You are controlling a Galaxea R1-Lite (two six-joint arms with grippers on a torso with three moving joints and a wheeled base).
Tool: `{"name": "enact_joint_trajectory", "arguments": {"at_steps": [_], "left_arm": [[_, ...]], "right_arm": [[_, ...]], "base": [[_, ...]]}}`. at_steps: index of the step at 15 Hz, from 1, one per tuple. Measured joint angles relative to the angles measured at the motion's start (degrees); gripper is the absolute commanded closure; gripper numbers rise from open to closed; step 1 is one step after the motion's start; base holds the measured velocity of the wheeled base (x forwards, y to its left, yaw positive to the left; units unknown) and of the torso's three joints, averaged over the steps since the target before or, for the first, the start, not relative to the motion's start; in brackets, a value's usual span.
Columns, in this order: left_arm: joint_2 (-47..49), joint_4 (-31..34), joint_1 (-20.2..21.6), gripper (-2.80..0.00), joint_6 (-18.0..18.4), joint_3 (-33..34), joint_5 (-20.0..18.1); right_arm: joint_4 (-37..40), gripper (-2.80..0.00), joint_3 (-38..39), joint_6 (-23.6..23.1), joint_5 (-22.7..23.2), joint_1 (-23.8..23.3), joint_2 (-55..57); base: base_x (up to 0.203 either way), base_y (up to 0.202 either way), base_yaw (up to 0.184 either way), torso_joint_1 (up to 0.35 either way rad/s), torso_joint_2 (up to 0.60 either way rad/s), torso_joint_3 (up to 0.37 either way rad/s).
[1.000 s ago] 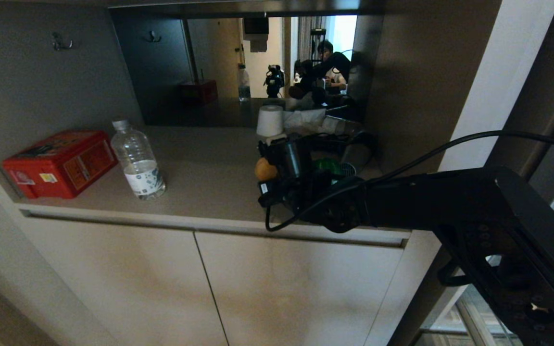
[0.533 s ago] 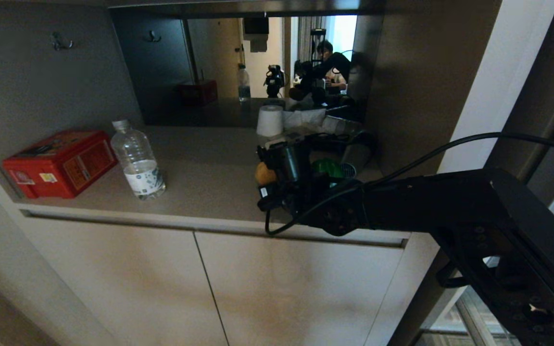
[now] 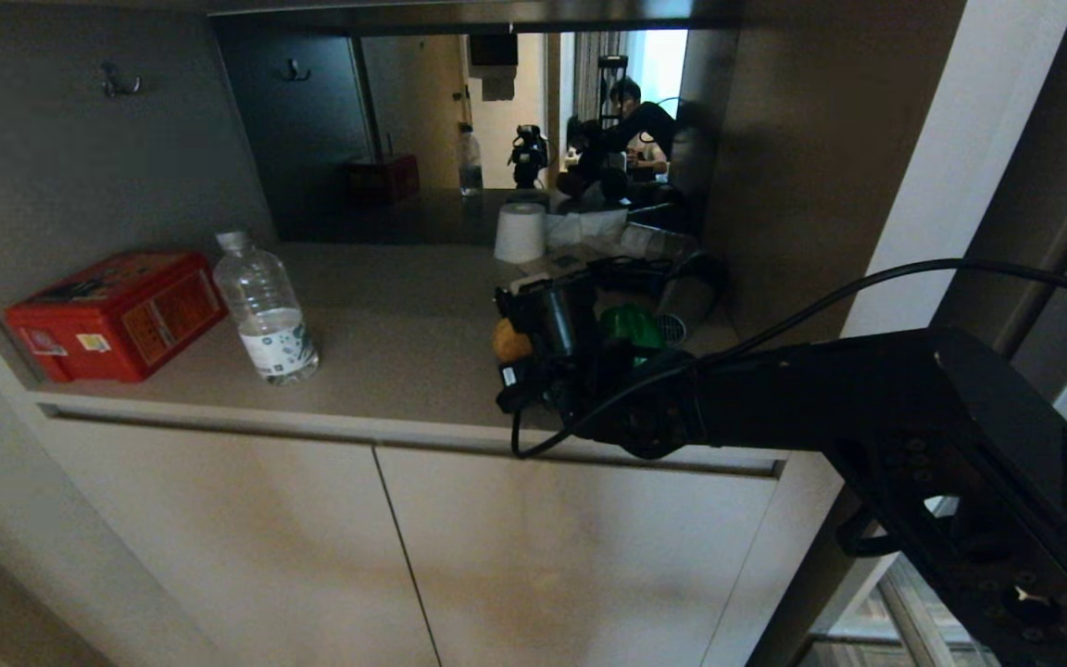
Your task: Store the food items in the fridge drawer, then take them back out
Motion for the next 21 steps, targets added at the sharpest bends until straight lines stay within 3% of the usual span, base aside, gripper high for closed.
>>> {"name": "enact_joint_trajectory", "arguments": {"at_steps": [2, 3, 4, 21], "left_arm": [[0.0, 0.0, 0.0, 0.0, 0.0, 0.0, 0.0], [0.0, 0.0, 0.0, 0.0, 0.0, 0.0, 0.0], [0.0, 0.0, 0.0, 0.0, 0.0, 0.0, 0.0], [0.0, 0.0, 0.0, 0.0, 0.0, 0.0, 0.0]], "right_arm": [[0.0, 0.0, 0.0, -0.1, 0.0, 0.0, 0.0], [0.1, -1.89, 0.0, -0.1, 0.0, 0.0, 0.0], [0.1, -2.8, 0.0, 0.0, -0.1, 0.0, 0.0], [-0.1, -2.8, 1.4, 0.2, -3.3, 1.5, -5.9]], "base": [[0.0, 0.0, 0.0, 0.0, 0.0, 0.0], [0.0, 0.0, 0.0, 0.0, 0.0, 0.0], [0.0, 0.0, 0.0, 0.0, 0.0, 0.0], [0.0, 0.0, 0.0, 0.0, 0.0, 0.0]]}}
